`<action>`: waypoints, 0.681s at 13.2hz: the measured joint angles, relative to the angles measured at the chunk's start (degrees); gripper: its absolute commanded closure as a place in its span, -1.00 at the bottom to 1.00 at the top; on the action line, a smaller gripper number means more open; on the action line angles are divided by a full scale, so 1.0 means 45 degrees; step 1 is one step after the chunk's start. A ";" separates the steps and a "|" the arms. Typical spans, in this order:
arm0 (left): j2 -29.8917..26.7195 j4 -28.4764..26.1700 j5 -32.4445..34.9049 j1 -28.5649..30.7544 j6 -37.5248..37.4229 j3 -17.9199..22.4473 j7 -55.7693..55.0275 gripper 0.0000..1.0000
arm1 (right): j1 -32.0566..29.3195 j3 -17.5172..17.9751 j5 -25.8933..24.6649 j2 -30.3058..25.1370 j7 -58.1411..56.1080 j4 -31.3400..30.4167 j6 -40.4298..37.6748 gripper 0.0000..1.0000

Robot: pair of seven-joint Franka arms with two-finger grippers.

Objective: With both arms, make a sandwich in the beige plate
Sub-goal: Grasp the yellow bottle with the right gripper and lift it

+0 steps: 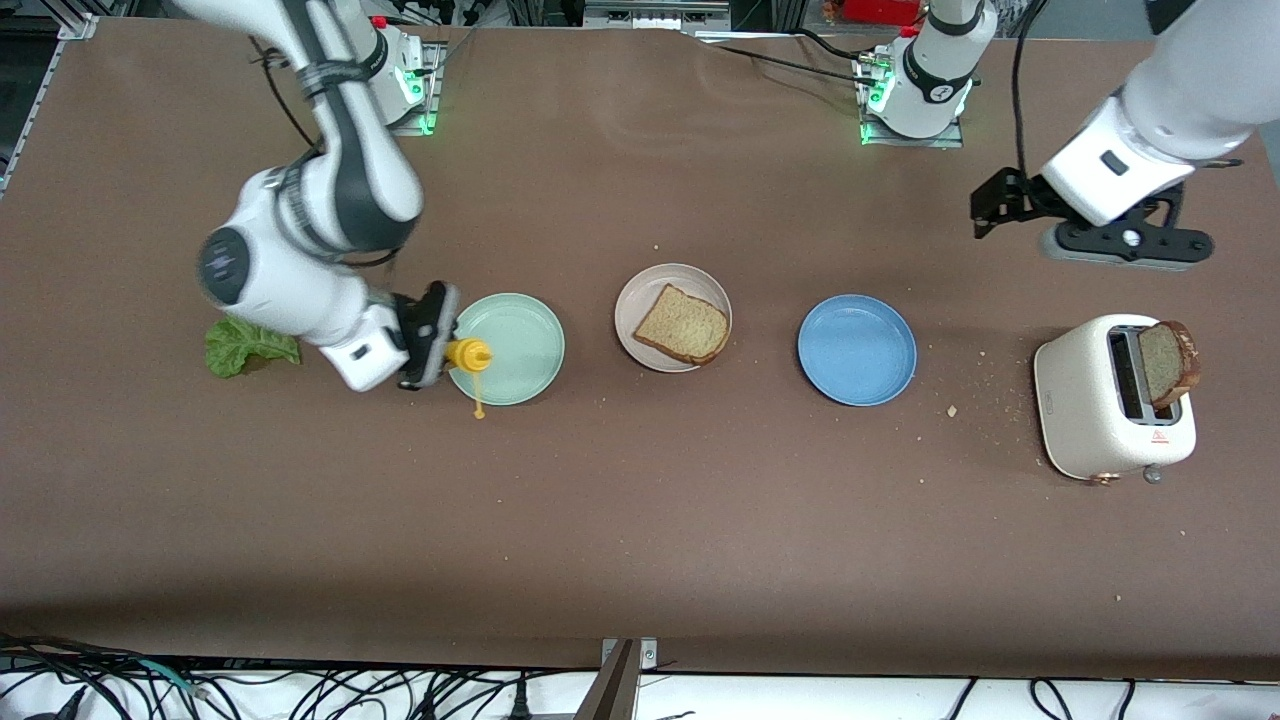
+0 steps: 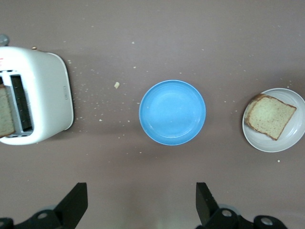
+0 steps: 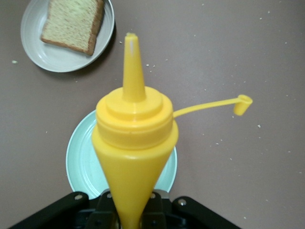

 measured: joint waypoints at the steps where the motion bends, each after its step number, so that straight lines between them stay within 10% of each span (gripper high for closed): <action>1: 0.0015 -0.0001 0.0000 0.0091 -0.0114 0.0031 0.0050 -1.00 | 0.0705 0.0018 -0.1271 0.0013 0.1736 0.0280 0.0010 1.00; 9: 0.0460 0.0028 -0.0291 0.0312 -0.0588 0.0019 0.1231 -1.00 | 0.5274 0.0075 -0.8388 0.2475 1.1468 0.1760 -0.0393 1.00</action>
